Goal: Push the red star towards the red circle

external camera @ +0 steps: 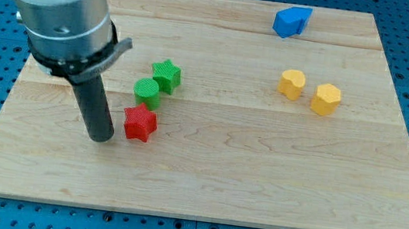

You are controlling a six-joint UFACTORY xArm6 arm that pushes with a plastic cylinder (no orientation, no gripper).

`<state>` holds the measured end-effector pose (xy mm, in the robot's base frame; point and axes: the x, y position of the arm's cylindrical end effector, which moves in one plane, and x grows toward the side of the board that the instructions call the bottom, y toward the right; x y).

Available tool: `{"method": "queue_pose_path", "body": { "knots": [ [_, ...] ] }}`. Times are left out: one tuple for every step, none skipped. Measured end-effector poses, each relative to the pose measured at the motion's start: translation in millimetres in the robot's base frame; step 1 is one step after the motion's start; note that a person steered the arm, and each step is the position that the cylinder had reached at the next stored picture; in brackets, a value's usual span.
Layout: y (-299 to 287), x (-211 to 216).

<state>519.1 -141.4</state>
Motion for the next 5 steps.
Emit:
{"method": "queue_pose_path", "body": {
  "knots": [
    [32, 24],
    [77, 28],
    [79, -9],
    [27, -38],
    [-5, -29]
  ]
}}
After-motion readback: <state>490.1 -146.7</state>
